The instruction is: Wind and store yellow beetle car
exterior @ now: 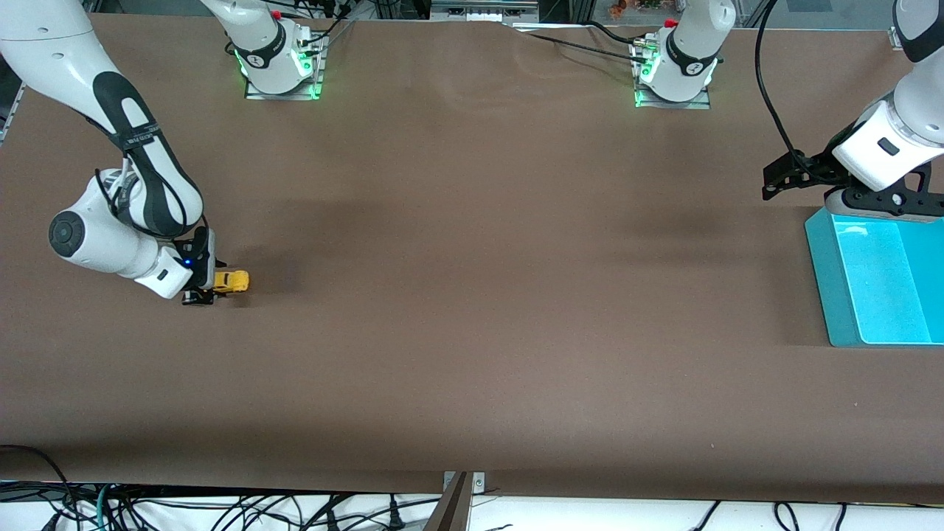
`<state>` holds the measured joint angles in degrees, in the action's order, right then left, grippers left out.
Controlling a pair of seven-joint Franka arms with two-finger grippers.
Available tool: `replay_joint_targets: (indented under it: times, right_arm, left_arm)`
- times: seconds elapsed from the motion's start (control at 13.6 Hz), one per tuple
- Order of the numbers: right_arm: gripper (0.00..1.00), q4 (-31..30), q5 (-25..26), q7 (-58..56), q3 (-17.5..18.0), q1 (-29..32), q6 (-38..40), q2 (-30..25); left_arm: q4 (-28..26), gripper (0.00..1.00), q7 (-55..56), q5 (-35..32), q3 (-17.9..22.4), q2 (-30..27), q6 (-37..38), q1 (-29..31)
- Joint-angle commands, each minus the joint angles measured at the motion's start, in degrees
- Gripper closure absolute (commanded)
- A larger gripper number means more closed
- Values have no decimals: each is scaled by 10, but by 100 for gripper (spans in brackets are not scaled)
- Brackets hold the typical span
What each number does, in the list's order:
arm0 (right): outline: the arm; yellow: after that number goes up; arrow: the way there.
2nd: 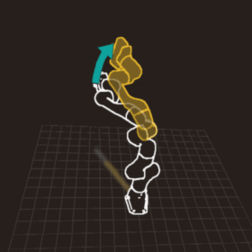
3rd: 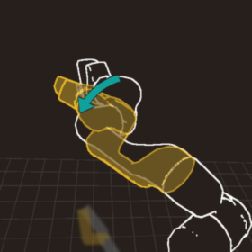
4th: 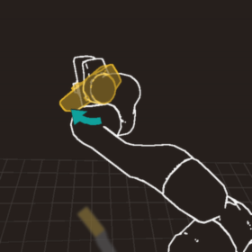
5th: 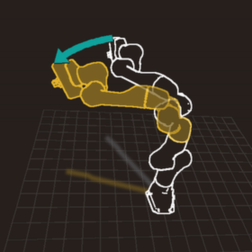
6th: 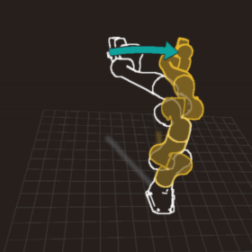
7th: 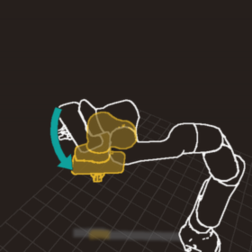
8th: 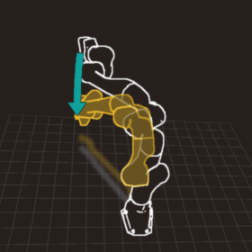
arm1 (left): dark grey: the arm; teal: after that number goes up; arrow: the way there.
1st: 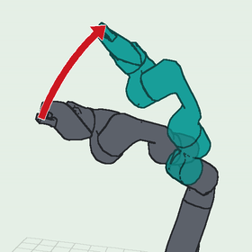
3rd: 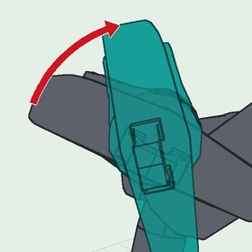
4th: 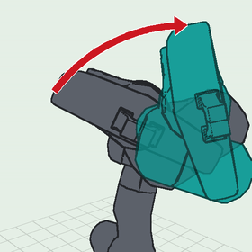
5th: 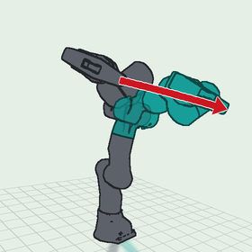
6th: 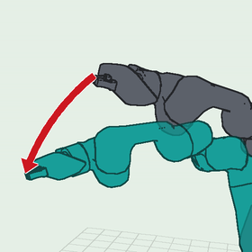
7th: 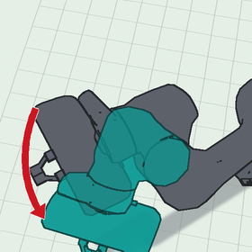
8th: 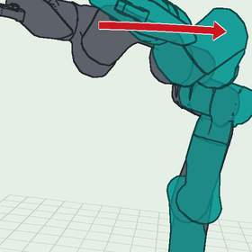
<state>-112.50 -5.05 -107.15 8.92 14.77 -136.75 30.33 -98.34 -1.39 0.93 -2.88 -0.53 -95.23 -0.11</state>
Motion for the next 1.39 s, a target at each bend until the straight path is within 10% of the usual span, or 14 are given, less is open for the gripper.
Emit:
replay_joint_targets:
  times: [0.0,0.88,1.32]
  right_arm:
    - [0,54,-2,37,21,10,114,-38]
    - [0,105,28,594,28,-60,315,-324]
    - [0,106,29,912,-45,-127,393,-392]
  left_arm:
    - [16,0,1,-2,-1,4,14,0]
    - [16,0,-1,-4,-1,4,14,0]
    - [16,0,-1,-1,0,4,17,1]
